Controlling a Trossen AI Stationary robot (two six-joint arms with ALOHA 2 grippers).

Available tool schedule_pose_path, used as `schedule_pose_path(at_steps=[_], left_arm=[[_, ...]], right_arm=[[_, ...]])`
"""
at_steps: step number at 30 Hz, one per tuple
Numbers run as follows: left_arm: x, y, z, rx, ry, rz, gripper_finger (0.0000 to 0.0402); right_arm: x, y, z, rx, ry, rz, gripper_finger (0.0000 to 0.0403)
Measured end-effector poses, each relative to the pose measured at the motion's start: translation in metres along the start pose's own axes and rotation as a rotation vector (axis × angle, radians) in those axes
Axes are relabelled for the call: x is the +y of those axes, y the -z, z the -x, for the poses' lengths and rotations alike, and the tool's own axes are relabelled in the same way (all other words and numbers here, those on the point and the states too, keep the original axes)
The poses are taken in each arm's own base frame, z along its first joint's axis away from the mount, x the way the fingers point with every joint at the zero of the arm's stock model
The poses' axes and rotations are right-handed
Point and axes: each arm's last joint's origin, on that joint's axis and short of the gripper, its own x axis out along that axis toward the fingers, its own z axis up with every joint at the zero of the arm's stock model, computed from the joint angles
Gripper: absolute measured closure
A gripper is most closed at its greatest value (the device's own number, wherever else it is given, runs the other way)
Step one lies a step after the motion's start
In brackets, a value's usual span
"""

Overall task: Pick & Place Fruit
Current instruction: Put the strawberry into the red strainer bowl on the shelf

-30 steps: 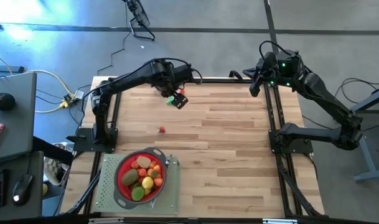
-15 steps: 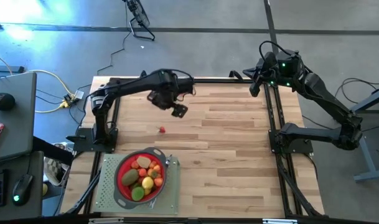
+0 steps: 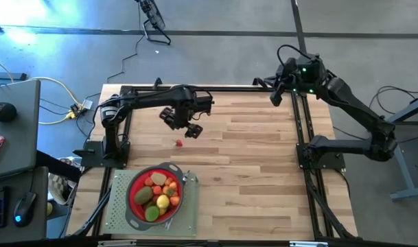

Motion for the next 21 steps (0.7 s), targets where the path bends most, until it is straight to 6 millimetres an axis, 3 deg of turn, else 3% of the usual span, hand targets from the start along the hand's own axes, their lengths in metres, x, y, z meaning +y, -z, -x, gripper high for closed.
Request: schedule_pose_path(at_steps=[7,21], left_arm=[[-0.005,-0.006,0.000,-0.067,0.049,-0.044,0.0092],[-0.012,-0.012,0.001,-0.125,0.114,-0.102,0.0092]], right_arm=[[-0.002,0.003,-0.018,0.054,-0.014,-0.010,0.0400],[-0.002,0.004,-0.018,0.062,-0.016,-0.020,0.0400]])
